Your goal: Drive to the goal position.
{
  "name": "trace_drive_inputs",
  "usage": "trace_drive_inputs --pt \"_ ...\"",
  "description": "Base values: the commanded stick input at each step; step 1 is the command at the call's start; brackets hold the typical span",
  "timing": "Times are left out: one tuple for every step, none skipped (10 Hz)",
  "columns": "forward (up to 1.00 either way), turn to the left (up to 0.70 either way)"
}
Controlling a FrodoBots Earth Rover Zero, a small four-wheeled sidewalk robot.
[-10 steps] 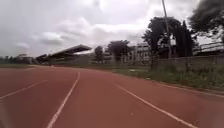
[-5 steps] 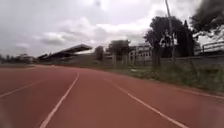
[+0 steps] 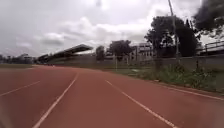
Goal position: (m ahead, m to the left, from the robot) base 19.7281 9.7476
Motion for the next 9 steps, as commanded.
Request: trace_drive_inputs --pt "0.70 0.00" --pt "0.70 0.00" --pt "0.70 0.00" --pt "0.70 0.00" --pt "0.70 0.00" --pt "0.70 0.00" --pt "0.70 0.00" --pt "0.70 0.00" --pt "0.70 0.00"
